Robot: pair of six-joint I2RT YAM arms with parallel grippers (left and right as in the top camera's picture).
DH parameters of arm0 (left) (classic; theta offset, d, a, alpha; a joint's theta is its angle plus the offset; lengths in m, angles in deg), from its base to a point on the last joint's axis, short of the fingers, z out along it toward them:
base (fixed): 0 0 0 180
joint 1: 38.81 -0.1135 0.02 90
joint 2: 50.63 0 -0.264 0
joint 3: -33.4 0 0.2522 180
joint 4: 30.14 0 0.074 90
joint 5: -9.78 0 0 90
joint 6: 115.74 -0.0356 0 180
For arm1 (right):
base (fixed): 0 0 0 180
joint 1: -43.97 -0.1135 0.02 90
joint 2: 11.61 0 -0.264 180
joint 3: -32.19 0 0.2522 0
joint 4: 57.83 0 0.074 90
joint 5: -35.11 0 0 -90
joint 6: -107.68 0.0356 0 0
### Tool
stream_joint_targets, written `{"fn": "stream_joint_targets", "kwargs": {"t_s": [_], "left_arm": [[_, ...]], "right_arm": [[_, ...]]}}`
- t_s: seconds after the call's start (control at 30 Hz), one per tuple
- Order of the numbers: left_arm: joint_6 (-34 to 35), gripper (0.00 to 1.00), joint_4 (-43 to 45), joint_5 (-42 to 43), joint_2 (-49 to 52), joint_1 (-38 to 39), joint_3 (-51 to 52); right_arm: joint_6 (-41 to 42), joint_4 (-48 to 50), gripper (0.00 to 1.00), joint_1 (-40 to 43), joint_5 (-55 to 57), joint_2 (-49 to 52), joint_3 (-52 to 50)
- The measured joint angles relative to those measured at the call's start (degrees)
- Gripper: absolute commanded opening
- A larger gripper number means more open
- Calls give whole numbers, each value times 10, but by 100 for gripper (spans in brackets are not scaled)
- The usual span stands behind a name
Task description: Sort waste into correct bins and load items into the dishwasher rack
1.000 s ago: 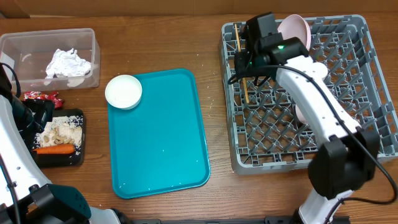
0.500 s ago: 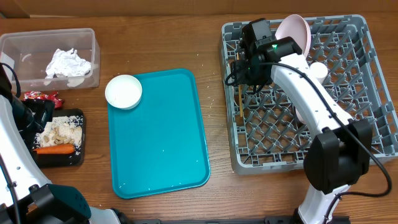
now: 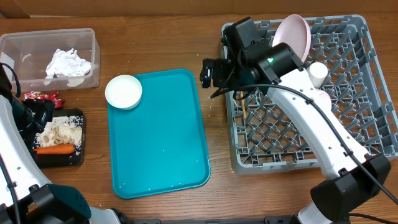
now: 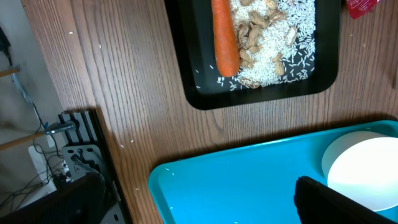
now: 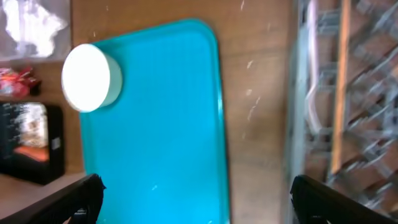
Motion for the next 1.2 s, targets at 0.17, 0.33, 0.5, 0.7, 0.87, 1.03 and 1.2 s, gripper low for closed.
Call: {"fn": "stream_joint_targets", "kwargs": {"t_s": [0.17,0.33,0.5,0.7,0.87,1.03,1.2], "left_arm": [[0,100,0,0,0,0,0],[0,100,0,0,0,0,0],[0,100,0,0,0,0,0],[0,100,13,4,0,0,0],[-9,100,17,46,0,0,0],[-138,100,33,190,0,21,3],[-250,100,84,220,0,121,7]], "right_arm": [[23,-2,100,-19,-52,0,0],[30,0,100,-51,-58,0,0],[30,0,100,-52,-59,0,0],[32,0,100,-51,-59,0,0],[32,0,100,-51,-59,0,0],[32,0,100,-51,-59,0,0],[32,0,100,-51,-59,0,0]]}}
